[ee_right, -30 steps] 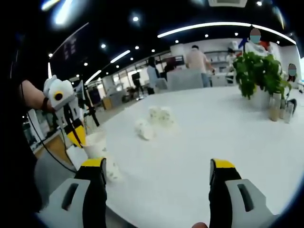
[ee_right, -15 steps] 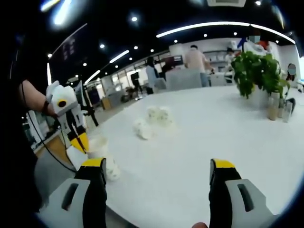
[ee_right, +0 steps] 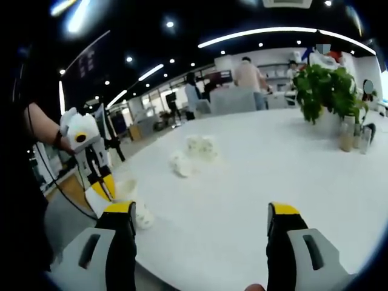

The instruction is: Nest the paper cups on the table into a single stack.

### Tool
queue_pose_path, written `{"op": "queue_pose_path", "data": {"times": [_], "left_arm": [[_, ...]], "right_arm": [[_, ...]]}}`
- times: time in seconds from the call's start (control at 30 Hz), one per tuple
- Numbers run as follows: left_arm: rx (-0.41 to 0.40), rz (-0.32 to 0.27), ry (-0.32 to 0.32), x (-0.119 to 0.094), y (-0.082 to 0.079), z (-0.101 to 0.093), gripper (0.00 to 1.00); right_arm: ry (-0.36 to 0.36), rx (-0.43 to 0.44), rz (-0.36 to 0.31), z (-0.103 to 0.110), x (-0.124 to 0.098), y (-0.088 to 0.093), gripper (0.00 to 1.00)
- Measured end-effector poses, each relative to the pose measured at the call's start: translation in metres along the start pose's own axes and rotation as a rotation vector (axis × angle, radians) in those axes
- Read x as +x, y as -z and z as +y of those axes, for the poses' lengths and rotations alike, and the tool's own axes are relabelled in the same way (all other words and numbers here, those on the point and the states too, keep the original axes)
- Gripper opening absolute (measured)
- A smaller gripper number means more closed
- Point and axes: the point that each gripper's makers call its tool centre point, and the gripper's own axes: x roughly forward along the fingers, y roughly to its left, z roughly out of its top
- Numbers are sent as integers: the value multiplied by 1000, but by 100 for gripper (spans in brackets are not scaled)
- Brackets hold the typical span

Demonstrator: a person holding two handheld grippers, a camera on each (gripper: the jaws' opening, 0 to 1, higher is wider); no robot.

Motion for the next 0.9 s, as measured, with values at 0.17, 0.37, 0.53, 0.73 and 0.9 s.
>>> {"op": "queue_pose_path", "data": {"times": [0.17,0.37,0.53,0.73,0.9], "left_arm": [[-10,-8,1,1,-1,1,9],[-23,-12,-7,-1,2,3,12],[-43,-27,-18,-3,3,3,13],[-57,-39,-34,-6,3,2,15],[-80,-61,-56,-12,3,7,18]], "right_arm": [[3,5,0,-1,0,1,87],[4,7,-3,-1,0,1,87],[4,9,-4,-1,0,3,87],[4,8,-2,-1,0,3,87],[4,11,-6,0,1,2,87]]}}
